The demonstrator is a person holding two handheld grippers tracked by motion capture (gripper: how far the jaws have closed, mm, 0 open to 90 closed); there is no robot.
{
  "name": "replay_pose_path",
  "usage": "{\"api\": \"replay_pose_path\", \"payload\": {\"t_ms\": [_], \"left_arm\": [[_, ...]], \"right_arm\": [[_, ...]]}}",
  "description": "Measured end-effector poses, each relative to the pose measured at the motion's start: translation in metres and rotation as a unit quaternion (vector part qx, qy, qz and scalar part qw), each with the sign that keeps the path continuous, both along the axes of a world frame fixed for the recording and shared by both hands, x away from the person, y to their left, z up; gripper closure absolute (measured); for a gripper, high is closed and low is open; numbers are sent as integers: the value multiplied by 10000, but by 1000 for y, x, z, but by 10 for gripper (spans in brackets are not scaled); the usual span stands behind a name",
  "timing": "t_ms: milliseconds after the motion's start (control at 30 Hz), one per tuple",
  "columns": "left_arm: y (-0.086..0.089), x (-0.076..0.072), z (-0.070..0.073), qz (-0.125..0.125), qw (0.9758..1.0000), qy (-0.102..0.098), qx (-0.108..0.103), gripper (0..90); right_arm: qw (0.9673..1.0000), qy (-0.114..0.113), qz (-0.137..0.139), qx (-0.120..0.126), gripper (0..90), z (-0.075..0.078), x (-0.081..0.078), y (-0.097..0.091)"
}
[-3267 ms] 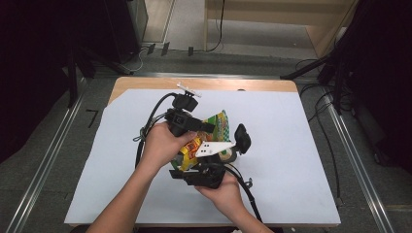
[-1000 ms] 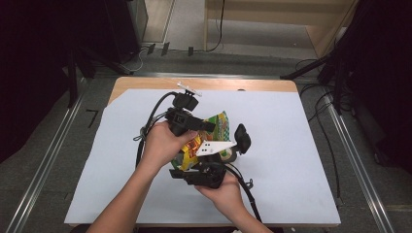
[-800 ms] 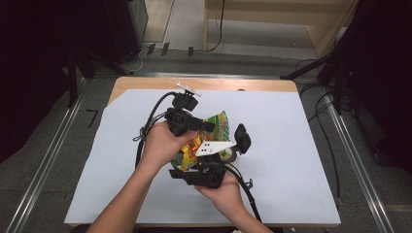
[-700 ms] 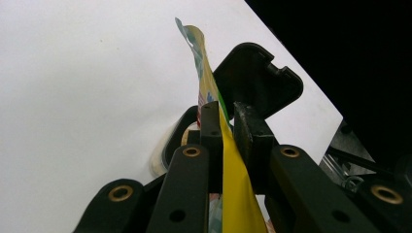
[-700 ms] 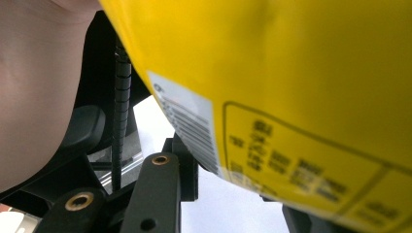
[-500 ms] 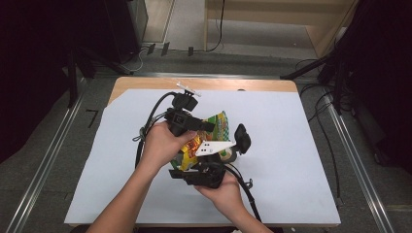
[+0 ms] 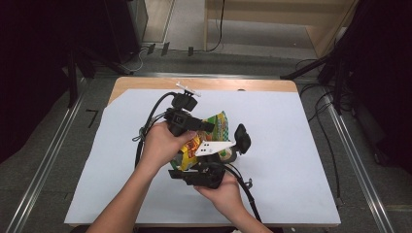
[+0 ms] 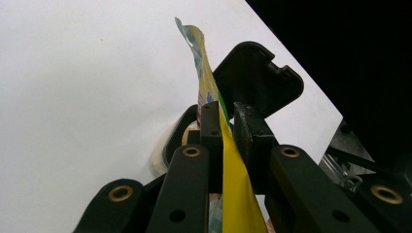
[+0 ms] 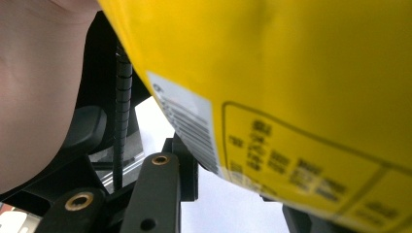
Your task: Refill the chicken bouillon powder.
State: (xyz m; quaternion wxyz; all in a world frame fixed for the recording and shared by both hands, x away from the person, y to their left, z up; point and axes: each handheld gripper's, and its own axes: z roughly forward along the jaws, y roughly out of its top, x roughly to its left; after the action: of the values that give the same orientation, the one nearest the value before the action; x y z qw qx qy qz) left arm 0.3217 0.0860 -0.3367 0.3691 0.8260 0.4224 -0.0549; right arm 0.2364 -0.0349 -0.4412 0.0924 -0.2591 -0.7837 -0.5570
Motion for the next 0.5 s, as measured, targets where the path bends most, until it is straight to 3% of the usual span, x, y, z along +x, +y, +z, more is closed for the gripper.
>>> {"api": "replay_pose_path", "payload": {"t_ms": [500], "left_arm": [[-1, 0, 0, -2, 10000, 5, 4, 833]], "right_arm": [[10000, -10, -4, 4, 688, -1, 0, 0]]}}
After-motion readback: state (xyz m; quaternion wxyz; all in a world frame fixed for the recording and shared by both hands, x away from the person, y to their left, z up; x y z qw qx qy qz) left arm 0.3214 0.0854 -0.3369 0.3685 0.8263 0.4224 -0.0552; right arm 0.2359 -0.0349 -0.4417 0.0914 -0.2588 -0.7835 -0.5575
